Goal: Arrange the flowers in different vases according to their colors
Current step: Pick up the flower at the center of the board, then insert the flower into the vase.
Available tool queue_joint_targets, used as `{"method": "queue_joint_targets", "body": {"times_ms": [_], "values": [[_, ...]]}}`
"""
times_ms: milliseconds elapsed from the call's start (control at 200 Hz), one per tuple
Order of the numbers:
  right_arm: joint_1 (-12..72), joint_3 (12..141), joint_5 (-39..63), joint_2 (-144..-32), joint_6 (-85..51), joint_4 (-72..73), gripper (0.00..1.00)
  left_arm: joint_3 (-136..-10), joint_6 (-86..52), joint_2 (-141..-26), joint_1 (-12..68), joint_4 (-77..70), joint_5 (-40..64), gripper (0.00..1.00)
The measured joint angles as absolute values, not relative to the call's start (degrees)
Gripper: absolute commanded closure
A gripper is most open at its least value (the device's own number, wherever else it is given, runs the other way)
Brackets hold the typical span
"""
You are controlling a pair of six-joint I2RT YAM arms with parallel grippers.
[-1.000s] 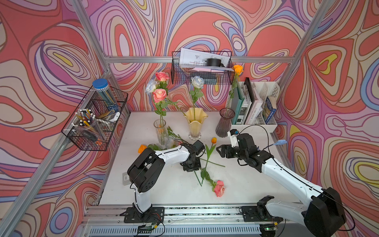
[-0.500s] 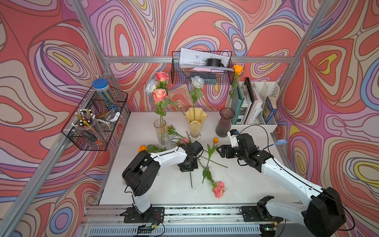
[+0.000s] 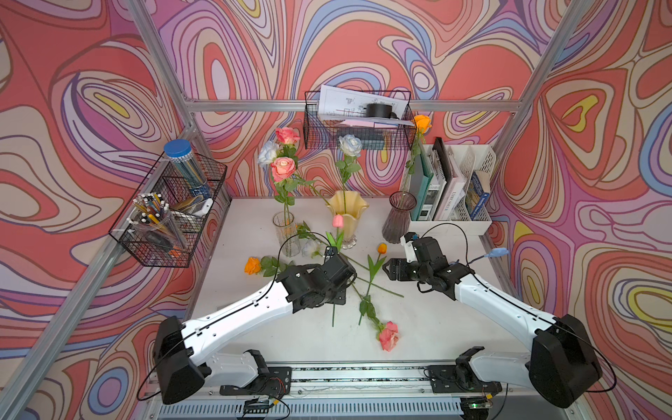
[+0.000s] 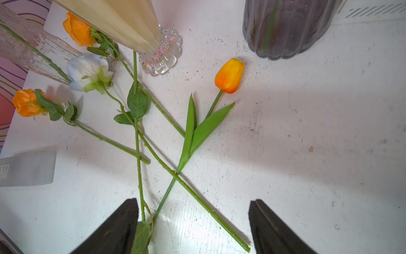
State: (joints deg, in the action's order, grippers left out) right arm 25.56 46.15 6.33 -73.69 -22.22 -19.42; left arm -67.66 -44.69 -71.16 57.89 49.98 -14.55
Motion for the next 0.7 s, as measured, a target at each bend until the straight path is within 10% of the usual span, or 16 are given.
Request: {"method": "queue_joint_targets", "body": {"times_ms": [280,701], "values": [[25.56,48.05,5.96,-76.12,-22.39,-19.51,0.19,-77.19,-22.92,-64.66,62.70,39.20,-30.44,1.00],[25.56,48.77,5.32,-77.41,-22.79,-19.81,0.19,-96.97,6.09,-93.36,46.02,5.41,-25.96,1.00]]}}
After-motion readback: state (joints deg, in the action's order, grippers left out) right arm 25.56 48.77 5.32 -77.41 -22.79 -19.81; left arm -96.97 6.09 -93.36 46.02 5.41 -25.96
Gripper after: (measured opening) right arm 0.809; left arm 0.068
